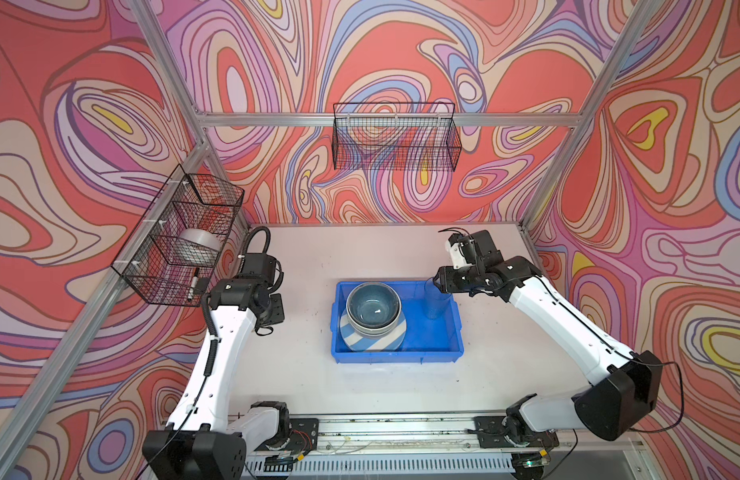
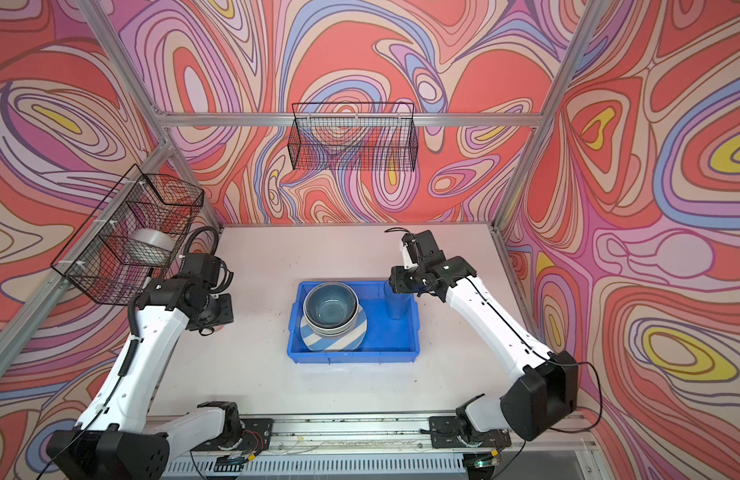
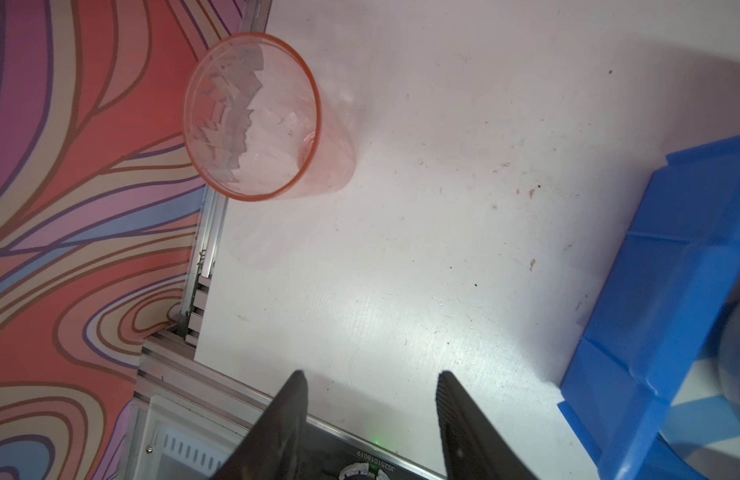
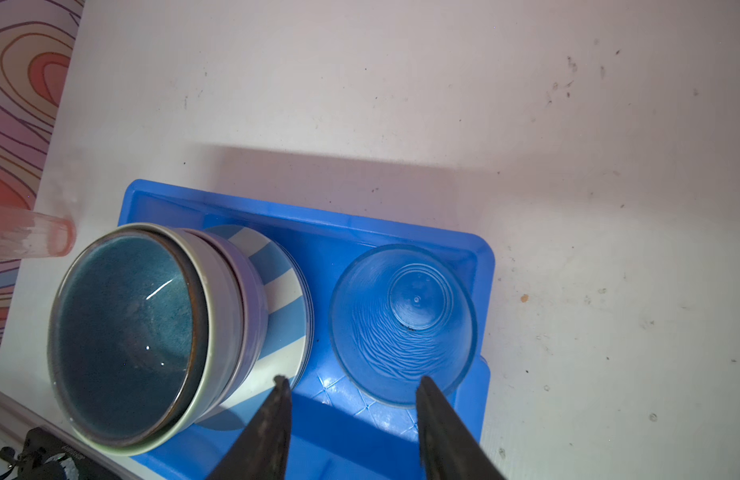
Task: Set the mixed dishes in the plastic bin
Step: 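Open the right gripper off the glass while left moves to the pink cup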
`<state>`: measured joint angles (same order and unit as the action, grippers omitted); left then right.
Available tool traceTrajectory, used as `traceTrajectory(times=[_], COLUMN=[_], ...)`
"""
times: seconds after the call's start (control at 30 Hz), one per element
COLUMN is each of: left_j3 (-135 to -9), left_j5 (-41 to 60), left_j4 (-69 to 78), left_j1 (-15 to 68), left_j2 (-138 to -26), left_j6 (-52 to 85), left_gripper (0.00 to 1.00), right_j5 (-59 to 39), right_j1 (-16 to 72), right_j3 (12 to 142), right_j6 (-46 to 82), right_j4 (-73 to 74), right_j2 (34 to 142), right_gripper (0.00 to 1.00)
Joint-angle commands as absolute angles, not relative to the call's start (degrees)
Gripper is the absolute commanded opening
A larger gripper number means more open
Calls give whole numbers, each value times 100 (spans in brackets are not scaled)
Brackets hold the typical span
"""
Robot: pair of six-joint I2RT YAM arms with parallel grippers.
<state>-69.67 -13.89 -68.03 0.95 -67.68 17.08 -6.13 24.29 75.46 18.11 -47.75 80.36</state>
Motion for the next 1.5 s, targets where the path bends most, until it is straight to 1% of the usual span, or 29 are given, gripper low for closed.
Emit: traceTrajectory(times=[0.0,0.07,0.23,0.47,0.7,0.83,0.9,1.2,1.47], left_j3=[-7127,-7140,-7069,-7047,-7207,-7207,-7198,-7260,-7352], left_j5=[-1808,-2069,-2792,-2614,-2407,-2215,-2087,-1822,-1784], left_j4=[-6477,-6281,-5865,-5219,-5183,-5101,-5030,-4887,-4913], left_j1=[26,18,-89,-382,-520,-685,-744,-833,-878], left_j2=[-7077,-7287,-7656,-7928,-8265,-8366,-8442,-8770,-9076], left_j6=[1470,1319,1089,631,544,511,436,323,340], left_gripper=[52,50,50,49,46,43,40,35,29], right_j5=[-934,-998,-1125,-1205,-1179,-1115,-1121,-917,-826], right_j1=[2399,2399,2397,2393,2399,2399,2399,2399,2391], right_j3=[7360,7276,7107,6929,6800,6734,6708,6624,6530], right_j6=[1828,1828,1827,1836,1852,1854,1855,1765,1749], right_j4=[-4450,-4401,-4316,-4231,-4220,-4235,-4212,-4305,-4282], right_j2=[7936,7897,7797,7680,7503,7416,7396,7307,7295], right_gripper=[50,50,50,51,51,51,51,51,51])
